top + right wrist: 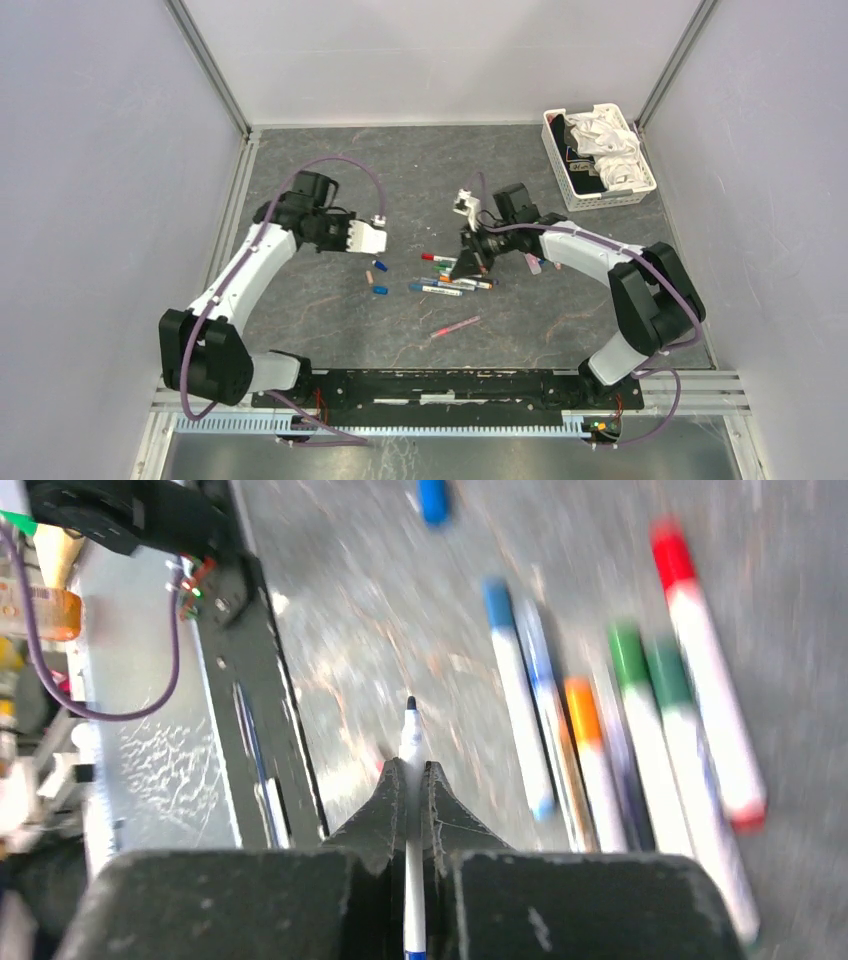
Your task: Open the pen caps
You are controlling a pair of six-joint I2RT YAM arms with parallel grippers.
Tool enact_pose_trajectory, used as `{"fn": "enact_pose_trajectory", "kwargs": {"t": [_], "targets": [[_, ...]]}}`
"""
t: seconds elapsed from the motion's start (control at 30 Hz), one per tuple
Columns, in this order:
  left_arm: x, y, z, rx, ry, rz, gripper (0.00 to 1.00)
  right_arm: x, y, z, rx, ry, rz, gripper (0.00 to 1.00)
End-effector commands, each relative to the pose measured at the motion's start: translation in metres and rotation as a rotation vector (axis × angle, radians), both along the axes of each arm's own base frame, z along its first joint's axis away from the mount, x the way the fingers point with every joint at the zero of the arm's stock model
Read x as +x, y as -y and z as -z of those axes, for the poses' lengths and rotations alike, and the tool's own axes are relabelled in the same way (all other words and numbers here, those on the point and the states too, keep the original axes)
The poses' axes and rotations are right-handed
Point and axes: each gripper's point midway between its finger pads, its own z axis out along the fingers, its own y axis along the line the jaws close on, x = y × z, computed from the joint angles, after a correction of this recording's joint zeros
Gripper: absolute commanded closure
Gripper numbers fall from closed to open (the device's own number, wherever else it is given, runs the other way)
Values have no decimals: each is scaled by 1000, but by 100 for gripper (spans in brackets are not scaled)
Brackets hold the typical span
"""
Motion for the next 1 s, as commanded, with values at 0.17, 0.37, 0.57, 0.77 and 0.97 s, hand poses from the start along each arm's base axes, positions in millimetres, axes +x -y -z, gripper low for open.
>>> {"fn": "enact_pose_trajectory", "kwargs": {"t": [0.17, 0.37, 0.57, 0.77, 0.97], "targets": [[1, -74, -24, 164, 27, -97, 98, -9, 29, 11, -93, -148, 107, 100], [-23, -32, -1, 23, -96, -130, 98, 70, 63, 0, -252, 40, 431, 100], [-12, -1, 32, -6, -198, -204, 98, 104, 132, 21, -482, 196, 761, 100], [-5, 32, 53, 22, -236, -198, 98, 109, 174, 41, -609, 250, 892, 100], [-5, 28, 79, 73, -263, -220, 80, 119, 186, 57, -680, 262, 932, 100]]}}
